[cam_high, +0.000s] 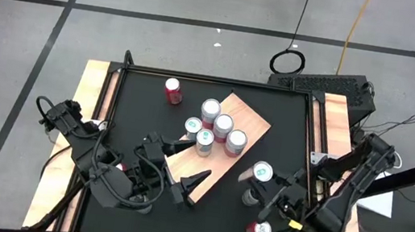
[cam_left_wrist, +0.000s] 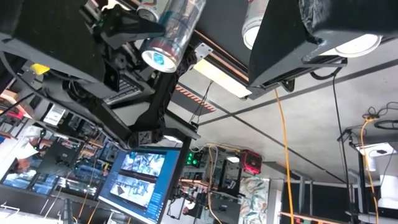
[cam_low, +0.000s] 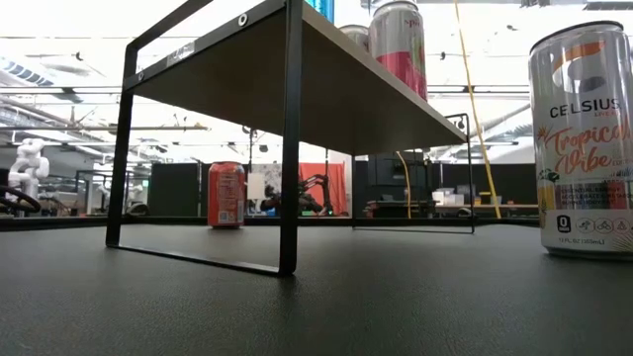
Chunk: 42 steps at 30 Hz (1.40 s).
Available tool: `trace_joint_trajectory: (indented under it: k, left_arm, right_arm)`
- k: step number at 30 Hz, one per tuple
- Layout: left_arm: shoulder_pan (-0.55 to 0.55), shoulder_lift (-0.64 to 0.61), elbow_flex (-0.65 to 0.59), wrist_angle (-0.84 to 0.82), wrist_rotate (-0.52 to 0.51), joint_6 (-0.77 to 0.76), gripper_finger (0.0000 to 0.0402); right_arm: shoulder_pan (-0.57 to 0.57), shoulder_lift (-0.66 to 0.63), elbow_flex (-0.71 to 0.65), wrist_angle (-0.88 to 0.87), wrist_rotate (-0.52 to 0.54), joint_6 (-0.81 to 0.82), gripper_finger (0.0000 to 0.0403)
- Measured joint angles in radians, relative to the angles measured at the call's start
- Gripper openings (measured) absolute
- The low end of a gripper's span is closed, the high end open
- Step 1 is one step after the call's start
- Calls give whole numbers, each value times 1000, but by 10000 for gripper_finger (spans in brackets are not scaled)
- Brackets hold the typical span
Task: Place canned beverage on shelf
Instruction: Put the blue soda can on the shelf aligned with the blue soda can
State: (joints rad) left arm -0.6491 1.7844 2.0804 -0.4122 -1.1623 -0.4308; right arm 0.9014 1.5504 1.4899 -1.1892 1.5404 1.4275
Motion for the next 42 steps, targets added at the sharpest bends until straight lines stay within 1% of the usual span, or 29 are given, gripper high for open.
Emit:
trace_joint_trajectory:
  k: [6,9,10,12,15,18,21,23,25,27,30,32,34,36,38,40,42]
  left_arm:
    - [0,0,0,7,-2,-9,393]
    - [0,0,0,10,-2,-9,393]
    - [0,0,0,10,-3,-9,393]
    - [0,0,0,10,-3,-9,393]
    - [0,0,0,10,-3,-10,393]
    - [-2,0,0,11,-3,-10,393]
    - [-6,0,0,10,-4,-10,393]
    - [-10,0,0,11,-4,-10,393]
    - [-15,0,0,11,-4,-10,393]
    - [-20,0,0,10,-4,-18,393]
    - [-29,0,0,9,-4,-36,393]
    - [-38,0,0,8,-6,-35,393]
    - [-47,0,0,7,-15,-35,393]
    - [-55,0,0,6,-24,-35,393]
    - [-62,0,0,6,-34,-35,393]
    - [-69,0,0,4,-46,-32,393]
    - [-72,0,0,3,-51,-27,393]
  right_arm:
    - [-37,30,0,3,3,77,217]
    - [-44,45,0,23,-25,102,217]
    - [-44,46,0,35,-40,95,217]
    - [-40,46,0,81,-63,34,217]
    - [-36,43,0,223,-129,-175,217]
    - [-38,43,0,465,-229,-519,217]
    - [-59,43,0,713,-358,-869,217]
    - [-84,43,0,828,-424,-1013,217]
    - [-112,43,0,888,-445,-1093,217]
    - [-129,35,0,869,-429,-1103,217]
    - [-137,16,-24,829,-362,-1022,217]
    - [-136,4,-73,837,-339,-948,217]
    - [-135,3,-139,880,-335,-878,217]
    - [-133,8,-209,991,-346,-857,217]
    - [-134,9,-269,1138,-360,-886,217]
    - [-143,8,-304,1308,-378,-967,217]
    - [-154,8,-314,1413,-393,-1084,217]
